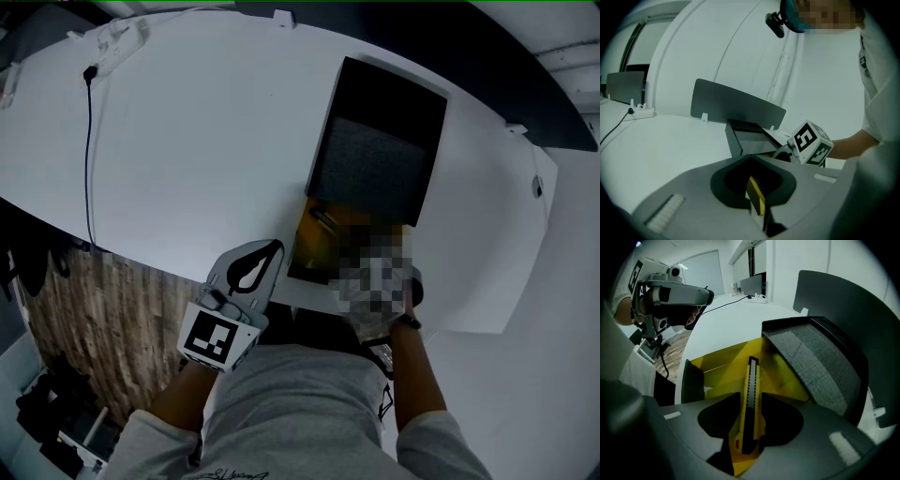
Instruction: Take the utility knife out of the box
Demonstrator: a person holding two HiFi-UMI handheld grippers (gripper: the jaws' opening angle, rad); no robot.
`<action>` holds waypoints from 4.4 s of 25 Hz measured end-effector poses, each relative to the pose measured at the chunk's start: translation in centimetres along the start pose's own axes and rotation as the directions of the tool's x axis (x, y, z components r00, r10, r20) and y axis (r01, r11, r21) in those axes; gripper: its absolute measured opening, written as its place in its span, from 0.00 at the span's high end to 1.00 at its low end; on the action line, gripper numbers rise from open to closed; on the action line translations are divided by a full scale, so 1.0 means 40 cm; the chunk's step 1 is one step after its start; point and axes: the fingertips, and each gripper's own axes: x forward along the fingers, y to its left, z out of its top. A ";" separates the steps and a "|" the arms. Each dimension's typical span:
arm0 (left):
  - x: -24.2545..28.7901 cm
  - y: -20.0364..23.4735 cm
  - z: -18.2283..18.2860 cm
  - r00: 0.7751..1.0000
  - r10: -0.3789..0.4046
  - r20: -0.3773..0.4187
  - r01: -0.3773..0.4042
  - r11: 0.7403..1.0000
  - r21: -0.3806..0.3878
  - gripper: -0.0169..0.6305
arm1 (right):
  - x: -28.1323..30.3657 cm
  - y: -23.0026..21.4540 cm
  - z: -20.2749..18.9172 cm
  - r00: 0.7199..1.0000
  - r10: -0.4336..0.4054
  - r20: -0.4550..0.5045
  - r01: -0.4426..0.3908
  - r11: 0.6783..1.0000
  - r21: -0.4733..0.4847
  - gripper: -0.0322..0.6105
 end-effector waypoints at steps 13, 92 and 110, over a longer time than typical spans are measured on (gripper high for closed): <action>-0.012 0.007 -0.020 1.000 0.015 -0.014 -0.015 1.000 -0.017 0.97 | 0.009 0.003 -0.005 0.999 -0.011 -0.034 0.011 1.000 -0.006 0.74; -0.120 -0.155 0.244 0.985 -0.009 0.171 -0.017 0.989 0.146 0.97 | -0.495 -0.017 0.163 0.837 -0.147 0.527 0.018 0.970 0.243 0.75; -0.142 -0.159 0.305 0.975 0.003 0.224 -0.038 0.988 0.152 0.97 | -0.561 -0.016 0.187 0.797 -0.176 0.578 0.034 0.968 0.248 0.74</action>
